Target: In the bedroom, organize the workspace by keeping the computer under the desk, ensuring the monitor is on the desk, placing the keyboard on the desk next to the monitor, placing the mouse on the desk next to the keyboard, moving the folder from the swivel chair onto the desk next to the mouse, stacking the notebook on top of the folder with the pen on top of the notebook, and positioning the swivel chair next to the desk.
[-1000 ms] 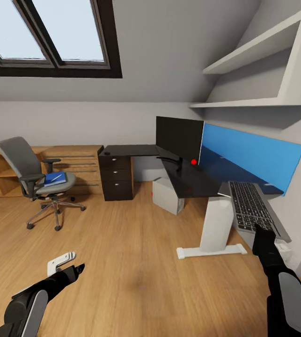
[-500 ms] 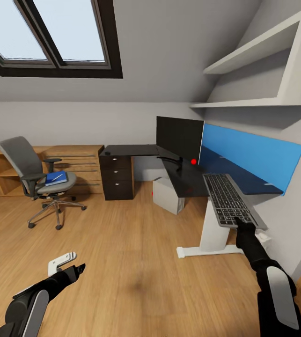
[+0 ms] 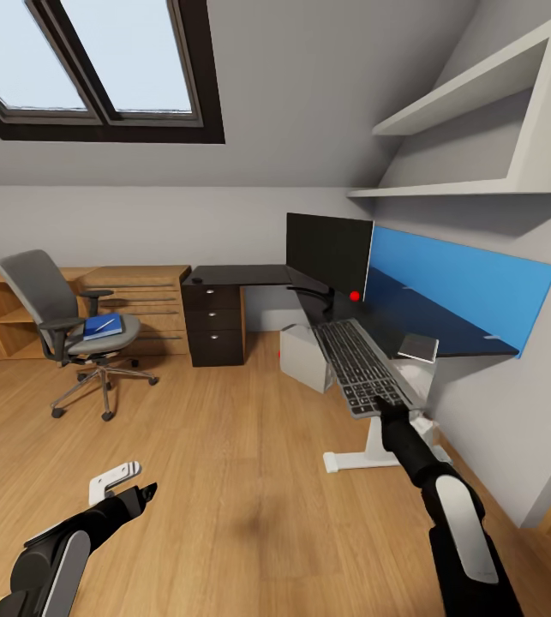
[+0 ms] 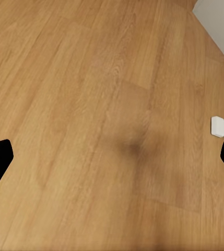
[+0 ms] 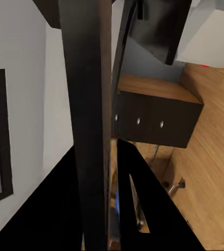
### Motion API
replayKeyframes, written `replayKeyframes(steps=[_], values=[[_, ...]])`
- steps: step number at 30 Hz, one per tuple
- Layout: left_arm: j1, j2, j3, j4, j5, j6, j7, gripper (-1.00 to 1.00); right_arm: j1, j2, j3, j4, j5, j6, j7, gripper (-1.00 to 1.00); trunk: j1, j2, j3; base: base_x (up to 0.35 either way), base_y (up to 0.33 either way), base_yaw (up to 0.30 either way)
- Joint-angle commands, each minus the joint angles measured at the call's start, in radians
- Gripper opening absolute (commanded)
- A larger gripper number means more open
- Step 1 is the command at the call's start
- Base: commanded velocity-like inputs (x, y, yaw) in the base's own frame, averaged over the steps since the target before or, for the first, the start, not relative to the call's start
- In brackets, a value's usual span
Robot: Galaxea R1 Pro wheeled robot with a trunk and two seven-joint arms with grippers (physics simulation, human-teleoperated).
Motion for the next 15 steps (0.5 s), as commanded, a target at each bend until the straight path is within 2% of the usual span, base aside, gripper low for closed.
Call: replayKeyframes(steps=[1,4,9,12,15], values=[[-0.001,-0.001,0.001,-0.001,0.011,0.004,0.008,1.0,-0.001,0.0,0.026,0.009,-0.012,0.003,-0.005,-1.0,0.0,-0.001,-0.001,0.0,0.0,0.0],[-0.001,-0.001,0.001,-0.001,0.011,0.002,0.008,1.0,-0.001,0.001,0.097,0.037,-0.011,-0.019,-0.005,-1.0,0.0,-0.001,-0.001,0.0,0.0,0.0],[-0.001,-0.001,-0.017,-0.001,0.01,0.0,0.008,1.0,-0.001,-0.001,0.142,0.057,-0.012,-0.057,-0.005,-1.0,0.0,-0.001,-0.001,0.022,0.049,0.0],[-0.001,-0.001,-0.03,-0.001,0.009,-0.001,0.008,1.0,-0.002,0.0,0.162,0.061,-0.011,-0.08,-0.006,-1.0,0.0,-0.001,-0.001,0.118,0.208,0.0],[-0.001,-0.001,-0.034,-0.001,0.009,-0.001,0.008,1.0,-0.008,0.001,0.208,0.062,-0.011,-0.136,-0.028,-1.0,0.0,-0.001,-0.001,0.175,0.254,0.0]])
